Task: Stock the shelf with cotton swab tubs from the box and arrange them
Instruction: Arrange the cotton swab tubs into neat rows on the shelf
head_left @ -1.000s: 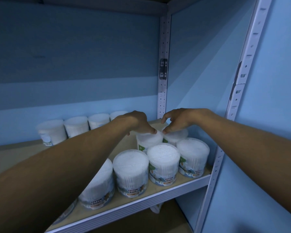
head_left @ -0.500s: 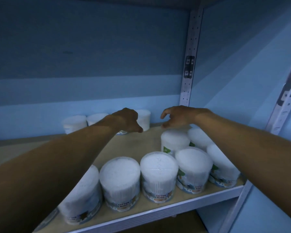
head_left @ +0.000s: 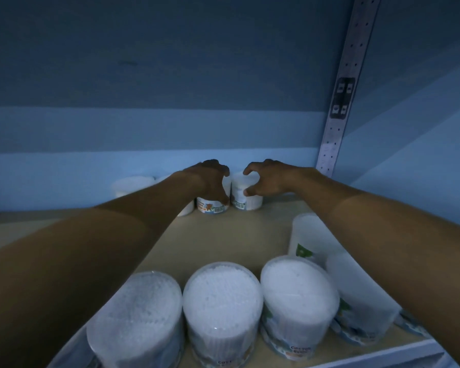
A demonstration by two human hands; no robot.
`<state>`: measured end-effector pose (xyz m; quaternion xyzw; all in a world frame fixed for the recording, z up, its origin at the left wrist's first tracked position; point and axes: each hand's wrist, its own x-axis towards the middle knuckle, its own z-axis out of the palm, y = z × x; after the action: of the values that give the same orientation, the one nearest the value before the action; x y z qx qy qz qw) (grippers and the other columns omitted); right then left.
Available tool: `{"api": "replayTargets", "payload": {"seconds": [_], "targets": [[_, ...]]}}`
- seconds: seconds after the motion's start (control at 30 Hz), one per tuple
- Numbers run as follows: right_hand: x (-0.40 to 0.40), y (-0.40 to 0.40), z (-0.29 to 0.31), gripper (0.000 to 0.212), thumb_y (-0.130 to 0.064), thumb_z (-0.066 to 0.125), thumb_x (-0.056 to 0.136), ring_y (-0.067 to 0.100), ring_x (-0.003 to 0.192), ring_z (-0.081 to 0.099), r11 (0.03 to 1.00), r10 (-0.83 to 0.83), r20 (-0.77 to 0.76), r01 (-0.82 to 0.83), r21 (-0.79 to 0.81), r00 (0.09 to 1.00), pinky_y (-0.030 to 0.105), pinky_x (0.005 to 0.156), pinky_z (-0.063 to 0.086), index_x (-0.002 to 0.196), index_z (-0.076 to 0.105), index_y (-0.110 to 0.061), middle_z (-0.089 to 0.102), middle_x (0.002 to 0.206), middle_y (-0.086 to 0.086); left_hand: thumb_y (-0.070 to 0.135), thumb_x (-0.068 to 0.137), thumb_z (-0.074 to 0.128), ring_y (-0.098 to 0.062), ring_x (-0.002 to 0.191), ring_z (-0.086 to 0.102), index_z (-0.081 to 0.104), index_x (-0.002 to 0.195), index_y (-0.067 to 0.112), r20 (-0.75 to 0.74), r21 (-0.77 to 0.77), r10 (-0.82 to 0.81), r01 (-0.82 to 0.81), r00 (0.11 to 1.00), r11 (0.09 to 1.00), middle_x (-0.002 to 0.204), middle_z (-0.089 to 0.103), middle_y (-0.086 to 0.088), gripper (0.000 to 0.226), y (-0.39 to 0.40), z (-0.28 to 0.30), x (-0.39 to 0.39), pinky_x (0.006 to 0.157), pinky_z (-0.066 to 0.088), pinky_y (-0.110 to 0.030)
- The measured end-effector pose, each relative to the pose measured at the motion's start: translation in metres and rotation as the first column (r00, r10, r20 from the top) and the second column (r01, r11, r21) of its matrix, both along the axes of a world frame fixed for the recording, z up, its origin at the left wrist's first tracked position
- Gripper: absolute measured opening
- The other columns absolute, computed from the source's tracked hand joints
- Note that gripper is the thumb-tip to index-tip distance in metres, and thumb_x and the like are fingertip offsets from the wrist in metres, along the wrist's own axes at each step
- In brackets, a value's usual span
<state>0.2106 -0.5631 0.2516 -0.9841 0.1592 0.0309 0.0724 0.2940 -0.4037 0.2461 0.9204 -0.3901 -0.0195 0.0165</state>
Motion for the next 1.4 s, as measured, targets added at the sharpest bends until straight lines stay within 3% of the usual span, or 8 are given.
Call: {"api": "replayTargets", "payload": {"seconds": [0.2, 0.57, 0.83, 1.4], "targets": [[0.038, 0.000, -0.014, 0.073, -0.054, 0.065, 0.088, 0.033, 0.129, 0.047, 1.000, -0.007, -0.001, 0.007, -0.012, 1.000, 0.046, 0.103, 0.046, 0.150, 0.032, -0.035, 0.038, 0.146, 0.009, 0.048, 0.079, 0.075, -0.025, 0.130, 0.045, 0.035, 0.148, 0.026, 0.013, 0.027, -0.014, 0.014, 1.000, 1.000, 0.144, 0.041, -0.004, 0.083, -0.008, -0.011, 0.028, 0.103, 0.045, -0.038], [0.065, -0.002, -0.022, 0.058, -0.048, 0.064, 0.088, 0.025, 0.123, 0.052, 0.996, 0.040, -0.024, -0.041, -0.079, 0.999, 0.038, 0.099, 0.047, 0.140, 0.047, -0.029, 0.052, 0.142, 0.001, 0.048, 0.078, 0.075, -0.024, 0.125, 0.050, 0.041, 0.144, 0.024, 0.003, -0.005, -0.061, 0.061, 0.998, 0.998, 0.137, 0.047, -0.004, 0.078, -0.012, -0.018, 0.054, 0.099, 0.048, -0.038], [0.062, -0.004, -0.021, 0.062, -0.041, 0.068, 0.088, 0.025, 0.136, 0.043, 0.999, -0.005, 0.043, 0.007, -0.046, 0.999, 0.035, 0.106, 0.043, 0.145, 0.045, -0.036, 0.040, 0.155, -0.002, 0.056, 0.075, 0.075, -0.021, 0.138, 0.037, 0.039, 0.148, 0.029, 0.064, 0.026, -0.085, 0.084, 0.994, 0.996, 0.149, 0.040, 0.000, 0.086, -0.012, -0.017, 0.060, 0.104, 0.037, -0.035], [0.023, 0.015, -0.017, 0.060, -0.041, 0.069, 0.088, 0.023, 0.141, 0.038, 0.998, -0.022, 0.030, 0.023, -0.059, 0.999, 0.037, 0.112, 0.038, 0.144, 0.047, -0.038, 0.037, 0.156, -0.005, 0.059, 0.071, 0.076, -0.021, 0.133, 0.042, 0.044, 0.145, 0.032, 0.063, 0.107, -0.082, 0.075, 0.995, 0.991, 0.146, 0.042, 0.003, 0.085, 0.000, -0.006, 0.029, 0.104, 0.040, -0.035]]}}
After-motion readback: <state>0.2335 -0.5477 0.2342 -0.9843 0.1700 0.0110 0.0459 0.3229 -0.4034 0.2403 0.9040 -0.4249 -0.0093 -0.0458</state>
